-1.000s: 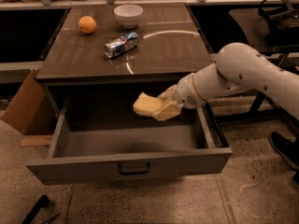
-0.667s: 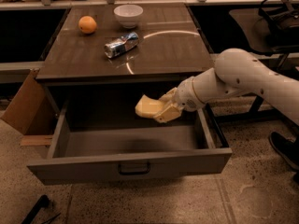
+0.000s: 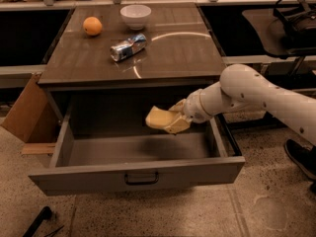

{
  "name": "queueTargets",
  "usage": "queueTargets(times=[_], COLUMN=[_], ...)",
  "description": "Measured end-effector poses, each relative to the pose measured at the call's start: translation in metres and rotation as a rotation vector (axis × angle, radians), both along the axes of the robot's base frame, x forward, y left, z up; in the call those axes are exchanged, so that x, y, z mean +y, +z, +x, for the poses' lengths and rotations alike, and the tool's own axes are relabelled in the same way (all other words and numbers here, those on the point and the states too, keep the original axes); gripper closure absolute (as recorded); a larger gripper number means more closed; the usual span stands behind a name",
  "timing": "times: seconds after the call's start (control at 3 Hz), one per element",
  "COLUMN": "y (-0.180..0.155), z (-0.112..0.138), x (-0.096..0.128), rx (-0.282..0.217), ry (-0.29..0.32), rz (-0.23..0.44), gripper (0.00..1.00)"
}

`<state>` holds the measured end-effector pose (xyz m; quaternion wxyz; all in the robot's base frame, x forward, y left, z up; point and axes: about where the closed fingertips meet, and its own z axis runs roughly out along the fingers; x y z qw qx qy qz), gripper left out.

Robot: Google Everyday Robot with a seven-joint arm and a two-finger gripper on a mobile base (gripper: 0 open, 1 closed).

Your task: Place sponge into top drawer

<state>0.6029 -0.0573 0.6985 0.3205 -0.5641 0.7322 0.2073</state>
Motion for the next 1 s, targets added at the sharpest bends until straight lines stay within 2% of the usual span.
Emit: queueTargets(times=[0.33,1.0], y=[-0.02,-0.051], z=[0.012,0.029], x=[-0.002,-0.001], rx=[-0.013,0.018], ry=[-0.027,-0.073], rz=[-0.043,-0.067], gripper=[0.84,0.38])
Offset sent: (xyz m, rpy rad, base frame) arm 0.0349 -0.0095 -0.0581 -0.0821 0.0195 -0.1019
